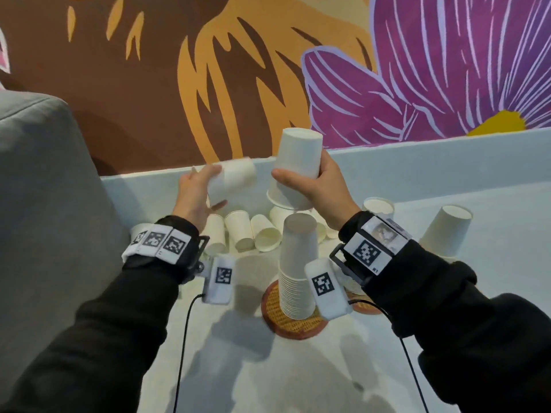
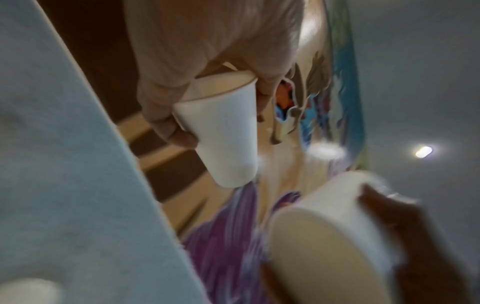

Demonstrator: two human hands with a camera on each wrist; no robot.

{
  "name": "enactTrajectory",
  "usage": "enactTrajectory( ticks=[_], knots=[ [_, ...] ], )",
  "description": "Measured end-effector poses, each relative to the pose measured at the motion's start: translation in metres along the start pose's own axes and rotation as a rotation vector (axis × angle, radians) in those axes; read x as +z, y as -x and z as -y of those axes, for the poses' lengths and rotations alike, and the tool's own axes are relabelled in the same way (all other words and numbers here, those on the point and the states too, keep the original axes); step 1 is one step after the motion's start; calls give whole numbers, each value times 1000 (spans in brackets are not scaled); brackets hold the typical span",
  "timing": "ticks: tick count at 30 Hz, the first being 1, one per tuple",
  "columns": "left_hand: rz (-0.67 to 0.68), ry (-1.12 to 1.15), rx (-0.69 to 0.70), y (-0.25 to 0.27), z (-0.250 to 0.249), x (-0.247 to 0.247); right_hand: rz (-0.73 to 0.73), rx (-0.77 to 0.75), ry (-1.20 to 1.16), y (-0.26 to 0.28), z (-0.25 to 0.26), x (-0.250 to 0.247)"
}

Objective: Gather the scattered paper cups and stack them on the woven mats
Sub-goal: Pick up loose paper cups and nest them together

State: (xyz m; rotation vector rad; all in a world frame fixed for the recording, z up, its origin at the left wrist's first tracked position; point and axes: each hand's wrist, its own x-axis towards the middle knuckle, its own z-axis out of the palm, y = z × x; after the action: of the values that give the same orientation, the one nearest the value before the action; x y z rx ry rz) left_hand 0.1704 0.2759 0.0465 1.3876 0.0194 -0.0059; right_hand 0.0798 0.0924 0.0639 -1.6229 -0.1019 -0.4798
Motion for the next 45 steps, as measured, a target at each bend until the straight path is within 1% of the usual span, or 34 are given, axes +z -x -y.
enactTrajectory(
  ticks=[3,4,6,10,14,17,19,22,24,26,28,30,32,34,37,39,40,43,45],
  knots=[
    [162,153,78,37,-30,35,8,39,-79,6,6,-10],
    [212,167,85,47,-36,47,-5,51,-121,6,8,-13],
    [268,146,63,64,-38,70,-82,86,-214,5,11,-21],
    [278,77,-5,84,-37,104,-291,185,-383,3,20,-52],
    [263,93,-64,96,-37,130,-501,189,-535,0,22,-99],
    [295,63,-96,107,-31,156,-570,170,-575,-3,24,-125],
    [335,59,-112,112,-26,175,-547,154,-606,-4,24,-135],
    [359,87,-124,112,-18,200,-474,139,-622,-4,23,-149],
    [366,44,-139,109,-13,210,-440,99,-614,-5,20,-159],
    [365,2,-148,106,-7,219,-392,44,-554,-6,17,-165],
    [356,28,-159,104,0,225,-327,-10,-457,-6,11,-169],
    [344,72,-183,103,6,228,-297,-33,-392,-8,7,-170],
    [348,79,-184,103,11,229,-286,-16,-387,-13,6,-171],
    [353,74,-152,106,11,232,-247,0,-380,-15,2,-168],
    [320,101,-100,108,8,240,-104,29,-340,-13,-6,-157],
    [287,26,-70,107,6,242,-44,54,-315,-13,-12,-156],
    [258,-55,-38,106,8,241,-27,60,-283,-14,-15,-158],
    [117,-317,117,99,17,231,10,34,-93,-16,-30,-164],
    [67,-454,166,94,23,225,46,38,33,-16,-47,-166]
  ],
)
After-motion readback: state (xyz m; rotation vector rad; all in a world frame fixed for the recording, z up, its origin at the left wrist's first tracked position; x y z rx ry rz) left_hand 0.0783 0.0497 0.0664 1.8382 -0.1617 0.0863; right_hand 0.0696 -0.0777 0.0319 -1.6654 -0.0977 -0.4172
